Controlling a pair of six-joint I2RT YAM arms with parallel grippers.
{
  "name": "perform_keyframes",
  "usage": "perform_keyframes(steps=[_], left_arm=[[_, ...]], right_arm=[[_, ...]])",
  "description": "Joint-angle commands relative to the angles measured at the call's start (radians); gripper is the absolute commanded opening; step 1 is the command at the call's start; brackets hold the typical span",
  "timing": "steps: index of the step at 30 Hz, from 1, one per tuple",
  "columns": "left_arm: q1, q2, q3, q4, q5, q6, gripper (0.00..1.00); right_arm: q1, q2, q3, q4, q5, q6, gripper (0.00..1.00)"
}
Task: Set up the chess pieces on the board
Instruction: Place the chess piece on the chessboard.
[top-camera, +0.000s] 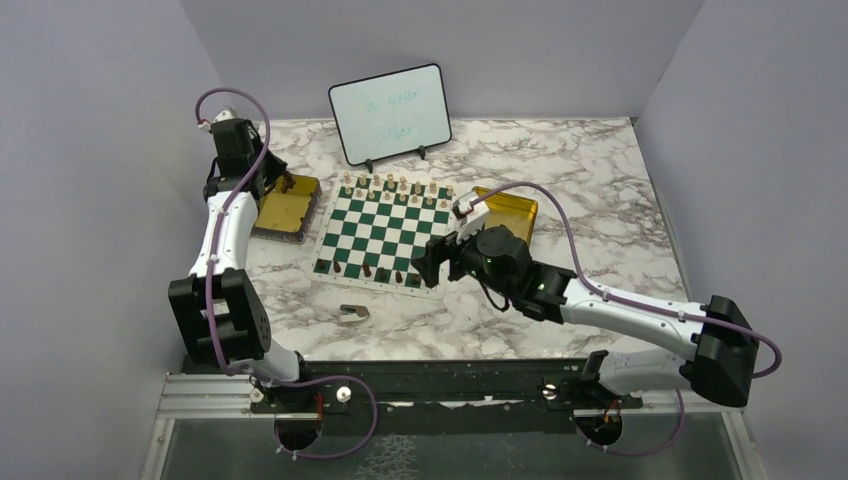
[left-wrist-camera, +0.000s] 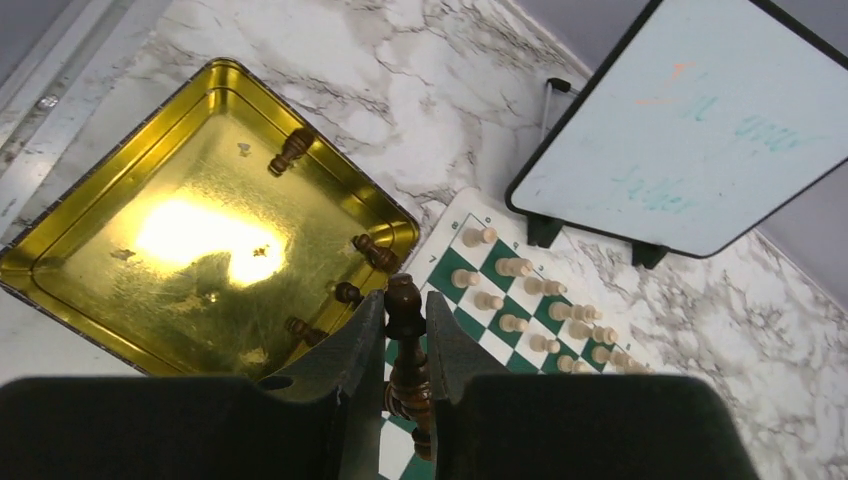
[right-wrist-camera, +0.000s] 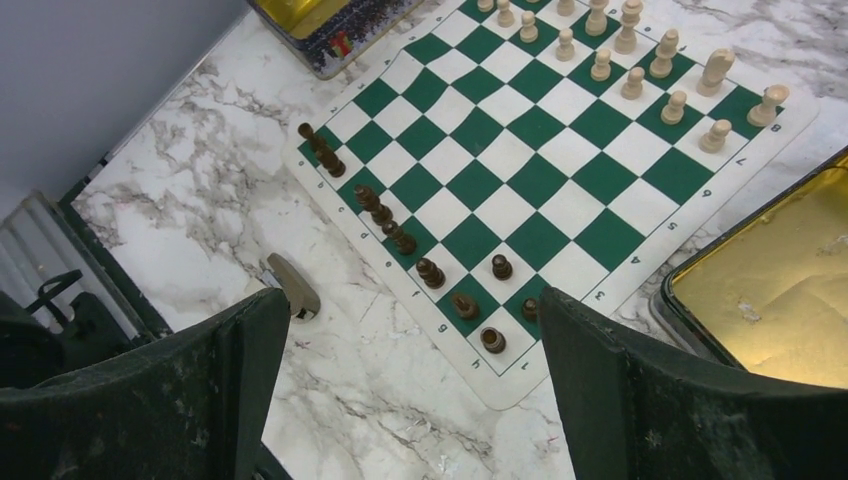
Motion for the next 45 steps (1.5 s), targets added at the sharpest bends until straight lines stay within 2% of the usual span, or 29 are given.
perform_keyframes(steps=[1,8,16,20,25,35,38,45], left_arm=[[-0.005,-0.069,-0.05,0.036,0.154,-0.04,0.11],[-0.011,-0.147,-0.143,0.083,0.333,-0.126,0.11],[-0.019,-0.215,-0.246,0.165,0.544,-0.235,0.11],[-0.026,-0.244,-0.277,0.216,0.615,-0.301,0.11],[-0.043,-0.285,-0.326,0.316,0.682,-0.422,0.11],[-0.104,-0.359,-0.432,0.54,0.746,-0.694,0.11],[-0.121,-0.372,-0.427,0.546,0.748,-0.722,0.11],[-0.181,-0.4,-0.419,0.554,0.702,-0.771,0.12]], right_arm=[[0.007,-0.058,-0.053,0.099,-0.061,0.063,0.98],[0.005,-0.05,-0.076,0.168,-0.024,0.045,0.95],[-0.009,-0.029,-0.071,0.274,-0.172,0.117,0.95],[-0.08,0.036,-0.065,0.383,-0.356,0.244,0.92],[-0.198,0.148,-0.086,0.647,-0.567,0.437,0.84],[-0.259,0.337,-0.037,1.029,-0.629,0.749,0.56],[-0.263,0.41,-0.014,1.163,-0.632,0.853,0.55],[-0.266,0.574,0.052,1.408,-0.593,1.066,0.62]])
